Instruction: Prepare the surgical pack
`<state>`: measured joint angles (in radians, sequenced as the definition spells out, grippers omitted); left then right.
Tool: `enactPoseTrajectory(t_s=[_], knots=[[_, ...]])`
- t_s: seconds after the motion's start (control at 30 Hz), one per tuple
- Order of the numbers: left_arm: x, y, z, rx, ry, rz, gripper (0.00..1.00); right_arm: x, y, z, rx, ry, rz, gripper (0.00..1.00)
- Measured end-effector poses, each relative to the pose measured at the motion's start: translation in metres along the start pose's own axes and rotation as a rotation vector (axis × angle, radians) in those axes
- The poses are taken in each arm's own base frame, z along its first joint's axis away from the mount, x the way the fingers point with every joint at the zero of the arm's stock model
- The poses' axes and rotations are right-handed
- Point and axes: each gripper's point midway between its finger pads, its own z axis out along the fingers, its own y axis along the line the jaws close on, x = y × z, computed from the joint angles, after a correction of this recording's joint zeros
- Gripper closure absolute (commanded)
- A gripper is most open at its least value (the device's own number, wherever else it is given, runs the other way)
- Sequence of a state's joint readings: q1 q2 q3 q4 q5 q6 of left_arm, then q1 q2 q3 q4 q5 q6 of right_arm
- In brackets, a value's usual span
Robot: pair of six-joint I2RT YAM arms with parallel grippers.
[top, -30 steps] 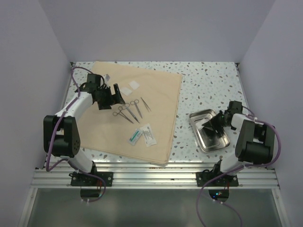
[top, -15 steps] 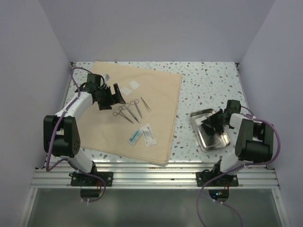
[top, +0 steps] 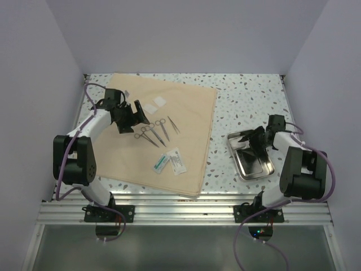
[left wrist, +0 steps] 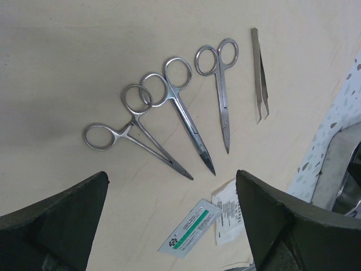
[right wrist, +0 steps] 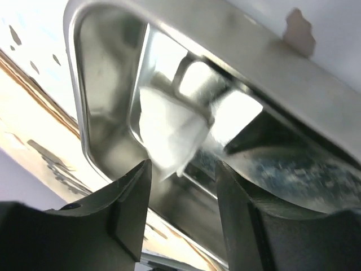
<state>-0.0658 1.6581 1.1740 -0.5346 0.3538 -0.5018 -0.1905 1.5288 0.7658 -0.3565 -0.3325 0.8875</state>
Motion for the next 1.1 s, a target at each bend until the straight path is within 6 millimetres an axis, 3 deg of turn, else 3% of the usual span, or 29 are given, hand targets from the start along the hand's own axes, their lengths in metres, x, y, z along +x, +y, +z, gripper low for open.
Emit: enactPoseTrajectory(t_s=[0.2, 0.43, 0.57, 0.73, 0.8, 0.9, 1.1], knots=[[0.000, 0.010, 0.013, -0.061, 0.017, -0.100, 0.05, -0.004, -0.001, -0.036, 0.091, -0.038, -0.106, 0.42], [-0.021, 0.004, 0.023, -0.062, -0.003, -0.155, 0.15, -0.005, 0.013, -0.065, 0.129, -0.085, -0.258, 0.45], [-0.041, -0.004, 0.030, -0.047, -0.031, -0.159, 0.17, 0.002, 0.043, -0.068, 0.081, -0.076, -0.366, 0.45], [-0.069, -0.011, 0.046, -0.021, -0.074, -0.162, 0.20, 0.026, 0.115, -0.060, -0.044, -0.041, -0.571, 0.45], [-0.082, -0.014, 0.057, -0.008, -0.093, -0.168, 0.23, 0.041, 0.134, -0.059, -0.096, -0.017, -0.629, 0.45], [-0.094, -0.013, 0.074, 0.001, -0.108, -0.173, 0.26, 0.056, 0.140, -0.057, -0.124, 0.020, -0.676, 0.45], [-0.113, -0.005, 0.104, -0.014, -0.137, -0.178, 0.36, 0.061, 0.132, -0.050, -0.123, 0.056, -0.685, 0.45]])
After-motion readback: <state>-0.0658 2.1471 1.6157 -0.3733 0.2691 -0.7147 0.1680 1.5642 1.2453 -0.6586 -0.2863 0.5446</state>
